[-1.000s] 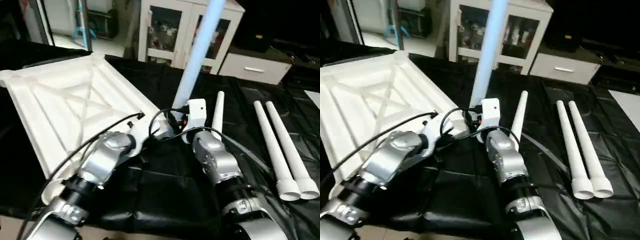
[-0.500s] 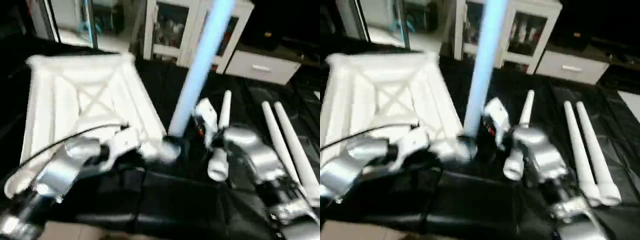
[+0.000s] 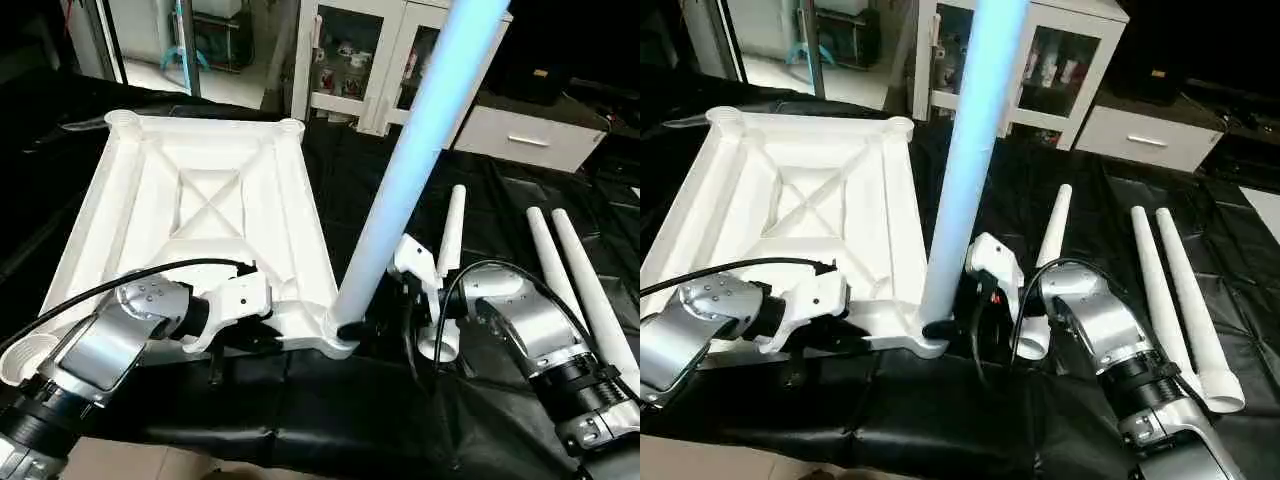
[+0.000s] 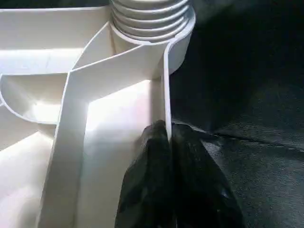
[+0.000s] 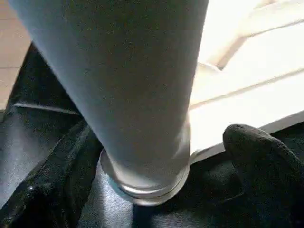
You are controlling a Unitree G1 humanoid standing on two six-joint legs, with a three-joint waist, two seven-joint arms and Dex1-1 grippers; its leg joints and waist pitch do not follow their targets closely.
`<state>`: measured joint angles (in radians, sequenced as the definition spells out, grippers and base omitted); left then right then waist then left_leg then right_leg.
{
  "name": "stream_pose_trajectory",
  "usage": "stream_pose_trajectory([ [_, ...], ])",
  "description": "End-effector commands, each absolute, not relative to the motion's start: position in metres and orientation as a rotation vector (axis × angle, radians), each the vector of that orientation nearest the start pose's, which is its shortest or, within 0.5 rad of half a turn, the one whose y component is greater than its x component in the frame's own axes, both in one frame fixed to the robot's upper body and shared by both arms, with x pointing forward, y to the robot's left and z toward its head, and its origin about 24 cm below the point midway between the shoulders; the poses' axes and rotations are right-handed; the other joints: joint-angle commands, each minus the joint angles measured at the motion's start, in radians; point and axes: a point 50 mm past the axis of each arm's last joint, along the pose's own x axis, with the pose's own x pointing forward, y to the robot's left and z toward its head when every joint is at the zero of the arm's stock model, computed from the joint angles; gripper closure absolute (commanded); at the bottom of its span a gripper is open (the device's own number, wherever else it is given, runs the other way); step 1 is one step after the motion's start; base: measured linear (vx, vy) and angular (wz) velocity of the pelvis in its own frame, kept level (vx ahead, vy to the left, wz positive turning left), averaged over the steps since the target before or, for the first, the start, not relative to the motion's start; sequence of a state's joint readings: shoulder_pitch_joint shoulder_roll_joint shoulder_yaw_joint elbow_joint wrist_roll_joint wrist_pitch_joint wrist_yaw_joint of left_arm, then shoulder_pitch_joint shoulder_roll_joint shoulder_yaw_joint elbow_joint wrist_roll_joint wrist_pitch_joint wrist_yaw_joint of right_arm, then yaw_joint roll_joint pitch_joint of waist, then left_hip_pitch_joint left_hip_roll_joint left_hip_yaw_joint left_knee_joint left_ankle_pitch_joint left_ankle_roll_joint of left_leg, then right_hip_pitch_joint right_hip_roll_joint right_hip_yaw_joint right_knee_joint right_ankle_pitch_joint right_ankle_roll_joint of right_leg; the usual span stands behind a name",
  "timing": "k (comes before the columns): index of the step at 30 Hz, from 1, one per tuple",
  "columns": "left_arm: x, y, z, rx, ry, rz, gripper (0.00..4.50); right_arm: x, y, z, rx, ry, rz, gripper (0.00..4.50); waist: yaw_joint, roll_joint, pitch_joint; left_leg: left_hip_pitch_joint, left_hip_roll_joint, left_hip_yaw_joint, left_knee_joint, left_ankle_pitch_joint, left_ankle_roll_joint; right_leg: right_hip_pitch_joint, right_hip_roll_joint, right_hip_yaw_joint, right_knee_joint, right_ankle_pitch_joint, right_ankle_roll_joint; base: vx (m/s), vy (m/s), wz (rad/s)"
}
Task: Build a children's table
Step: Rotate leg to tighten
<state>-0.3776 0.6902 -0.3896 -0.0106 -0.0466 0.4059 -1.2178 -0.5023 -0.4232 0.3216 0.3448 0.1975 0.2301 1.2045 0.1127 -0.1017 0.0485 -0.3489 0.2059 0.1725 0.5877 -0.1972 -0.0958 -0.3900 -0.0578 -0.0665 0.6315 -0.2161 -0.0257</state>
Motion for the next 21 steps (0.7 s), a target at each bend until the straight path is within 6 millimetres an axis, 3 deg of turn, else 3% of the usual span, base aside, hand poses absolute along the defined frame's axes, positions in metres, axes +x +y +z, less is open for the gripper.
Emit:
stream_pose_trajectory([
  [1, 0.253, 0.152, 0.067, 0.575, 0.623, -1.470, 4.50, 0.294, -0.132, 0.056, -0.267, 0.413, 1.392, 0.21, -0.004, 0.023, -0.055, 0.011, 0.033, -0.004, -0.069, -0.103, -0.003, 0.046, -0.081, 0.055, -0.059, -0.017, -0.209, 0.000, 0.000, 0.00],
  [2, 0.253, 0.152, 0.067, 0.575, 0.623, -1.470, 4.50, 0.294, -0.132, 0.056, -0.267, 0.413, 1.392, 0.45, -0.004, 0.022, -0.054, 0.011, 0.033, -0.004, -0.069, -0.105, -0.003, 0.046, -0.080, 0.055, -0.059, -0.019, -0.210, 0.000, 0.000, 0.00],
  [6, 0.253, 0.150, 0.067, 0.577, 0.620, -1.478, 4.50, 0.293, -0.129, 0.054, -0.260, 0.415, 1.408, 0.58, -0.004, 0.021, -0.056, 0.009, 0.032, -0.004, -0.068, -0.100, -0.002, 0.048, -0.080, 0.055, -0.058, -0.014, -0.207, 0.000, 0.000, 0.00],
  [8, 0.253, 0.149, 0.067, 0.578, 0.620, -1.480, 4.50, 0.292, -0.127, 0.053, -0.261, 0.415, 1.416, 0.92, -0.004, 0.023, -0.056, 0.010, 0.033, -0.005, -0.068, -0.096, -0.002, 0.047, -0.080, 0.055, -0.057, -0.007, -0.209, 0.000, 0.000, 0.00],
  [21, 0.251, 0.148, 0.066, 0.571, 0.630, -1.492, 4.50, 0.292, -0.117, 0.055, -0.216, 0.377, 1.456, 1.72, -0.004, 0.022, -0.057, 0.011, 0.032, -0.005, -0.067, -0.092, 0.000, 0.048, -0.080, 0.054, -0.055, 0.000, -0.213, 0.000, 0.000, 0.00],
])
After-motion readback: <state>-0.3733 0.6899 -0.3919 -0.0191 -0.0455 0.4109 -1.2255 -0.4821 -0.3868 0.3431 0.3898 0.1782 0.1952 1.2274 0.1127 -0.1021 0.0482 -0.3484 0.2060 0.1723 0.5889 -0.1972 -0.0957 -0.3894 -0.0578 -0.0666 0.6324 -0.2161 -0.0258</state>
